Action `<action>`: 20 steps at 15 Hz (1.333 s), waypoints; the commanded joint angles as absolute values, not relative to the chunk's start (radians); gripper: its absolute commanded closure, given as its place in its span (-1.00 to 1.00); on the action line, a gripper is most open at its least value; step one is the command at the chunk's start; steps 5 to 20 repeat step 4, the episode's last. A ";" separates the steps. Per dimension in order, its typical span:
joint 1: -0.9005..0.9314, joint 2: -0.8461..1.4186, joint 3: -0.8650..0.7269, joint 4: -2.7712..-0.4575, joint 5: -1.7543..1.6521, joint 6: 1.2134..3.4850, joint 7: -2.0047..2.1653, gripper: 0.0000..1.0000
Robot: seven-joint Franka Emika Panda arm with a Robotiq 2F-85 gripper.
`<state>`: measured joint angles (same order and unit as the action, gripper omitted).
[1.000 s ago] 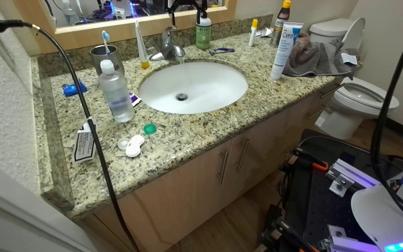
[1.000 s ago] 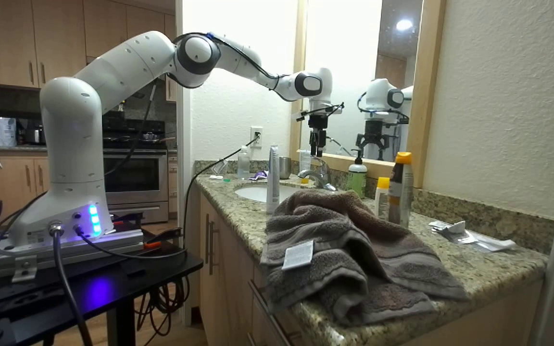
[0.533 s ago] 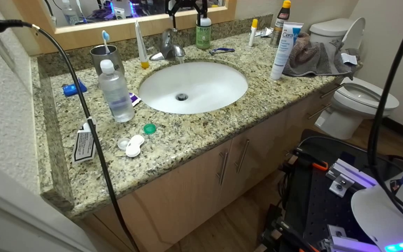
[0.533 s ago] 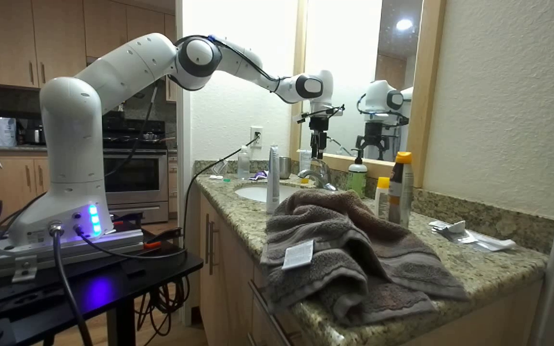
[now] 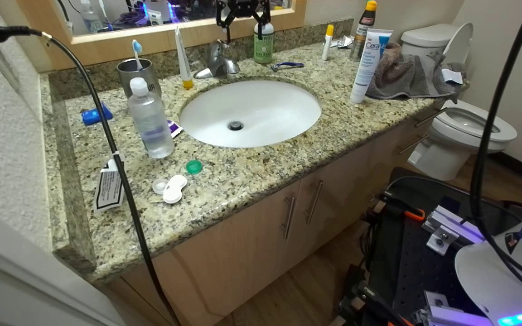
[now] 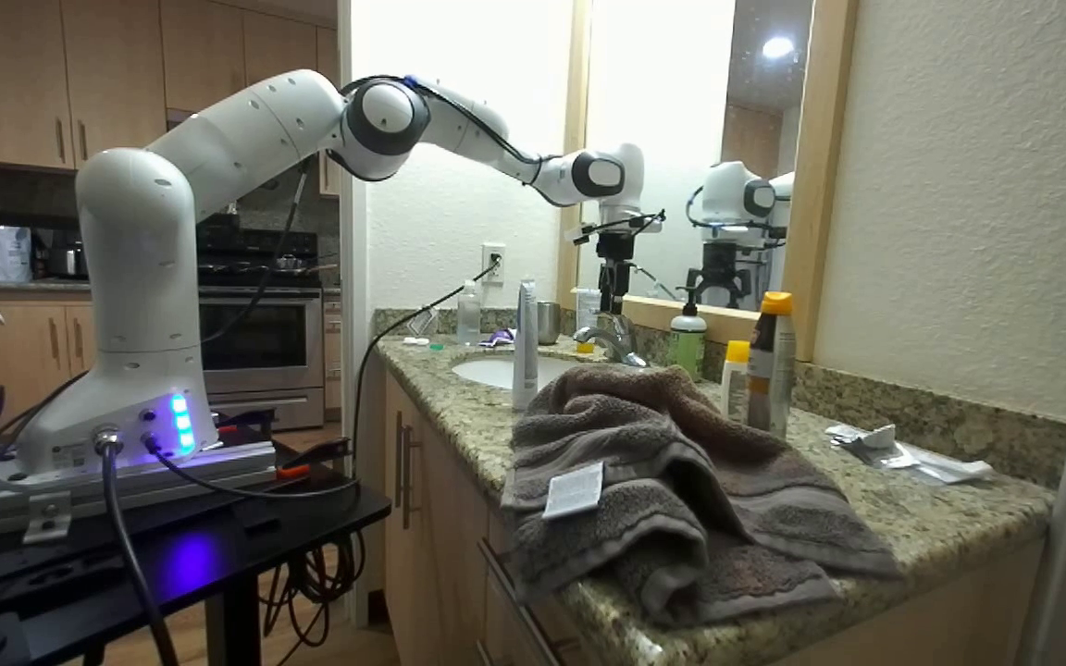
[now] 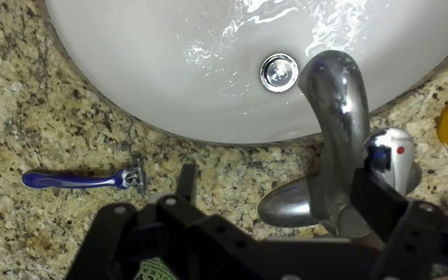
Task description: Close the tap
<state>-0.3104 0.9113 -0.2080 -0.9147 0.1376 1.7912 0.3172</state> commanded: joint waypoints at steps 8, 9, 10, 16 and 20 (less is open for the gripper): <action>-0.311 0.921 -0.210 -0.915 0.137 1.789 0.321 -1.00; -0.311 0.921 -0.210 -0.915 0.137 1.789 0.321 -1.00; -0.311 0.921 -0.210 -0.915 0.137 1.789 0.321 -1.00; -0.311 0.921 -0.210 -0.915 0.137 1.789 0.321 -1.00; -0.311 0.921 -0.210 -0.915 0.137 1.789 0.321 -1.00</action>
